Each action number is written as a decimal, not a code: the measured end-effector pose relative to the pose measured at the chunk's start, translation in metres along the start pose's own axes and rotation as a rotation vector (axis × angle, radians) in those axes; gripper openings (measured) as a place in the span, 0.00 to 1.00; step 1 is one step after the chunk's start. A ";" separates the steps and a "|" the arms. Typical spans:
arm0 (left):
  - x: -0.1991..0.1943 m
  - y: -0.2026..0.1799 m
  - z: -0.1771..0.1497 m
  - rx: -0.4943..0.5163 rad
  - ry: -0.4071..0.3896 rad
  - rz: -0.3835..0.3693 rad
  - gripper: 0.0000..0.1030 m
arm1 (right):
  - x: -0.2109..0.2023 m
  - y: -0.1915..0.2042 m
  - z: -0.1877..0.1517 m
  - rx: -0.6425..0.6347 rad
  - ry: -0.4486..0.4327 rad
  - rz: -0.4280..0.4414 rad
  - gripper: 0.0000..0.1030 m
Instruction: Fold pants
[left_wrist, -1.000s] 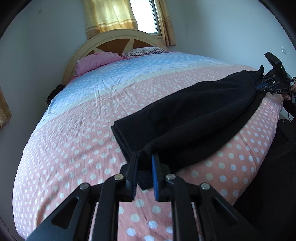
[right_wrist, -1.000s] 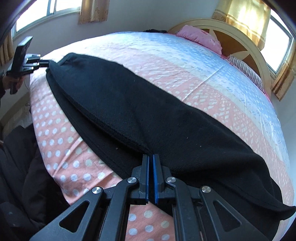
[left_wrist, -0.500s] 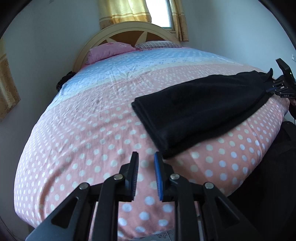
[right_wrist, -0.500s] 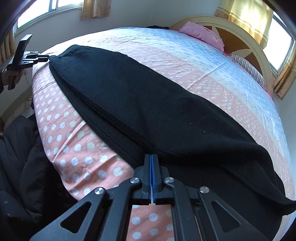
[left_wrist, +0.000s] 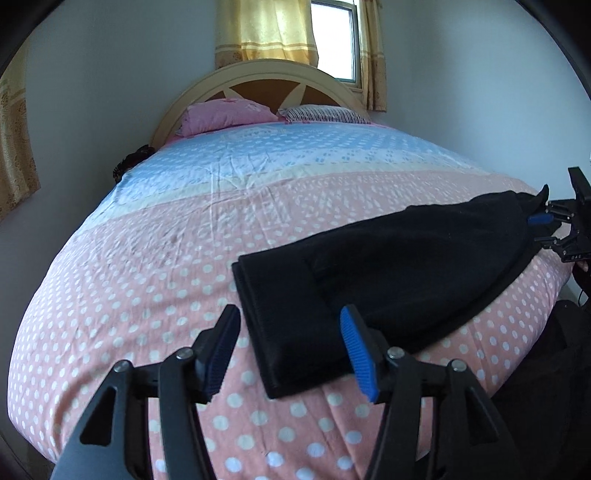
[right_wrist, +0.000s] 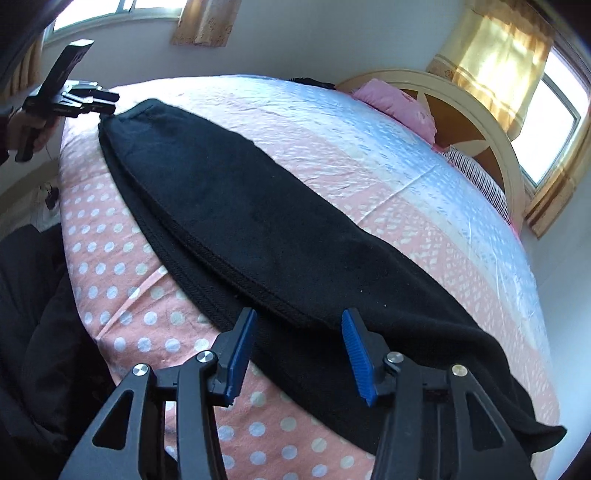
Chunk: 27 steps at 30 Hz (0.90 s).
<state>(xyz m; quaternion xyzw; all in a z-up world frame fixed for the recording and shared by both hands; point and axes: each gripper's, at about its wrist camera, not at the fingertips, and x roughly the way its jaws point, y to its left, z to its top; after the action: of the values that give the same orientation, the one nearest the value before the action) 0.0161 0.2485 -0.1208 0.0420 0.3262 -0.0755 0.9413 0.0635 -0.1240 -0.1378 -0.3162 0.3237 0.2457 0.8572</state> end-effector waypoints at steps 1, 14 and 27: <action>0.005 -0.003 0.000 0.008 0.014 0.006 0.58 | 0.001 0.003 0.001 -0.021 -0.002 -0.013 0.48; -0.006 0.013 -0.026 -0.160 0.077 -0.057 0.57 | 0.005 0.019 0.012 -0.086 -0.018 -0.058 0.48; -0.004 0.004 -0.017 -0.089 0.081 -0.044 0.14 | 0.017 0.024 0.020 -0.080 0.012 -0.064 0.04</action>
<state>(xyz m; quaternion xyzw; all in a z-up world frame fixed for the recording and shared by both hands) 0.0036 0.2551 -0.1318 -0.0038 0.3677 -0.0797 0.9265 0.0676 -0.0896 -0.1471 -0.3619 0.3084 0.2290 0.8494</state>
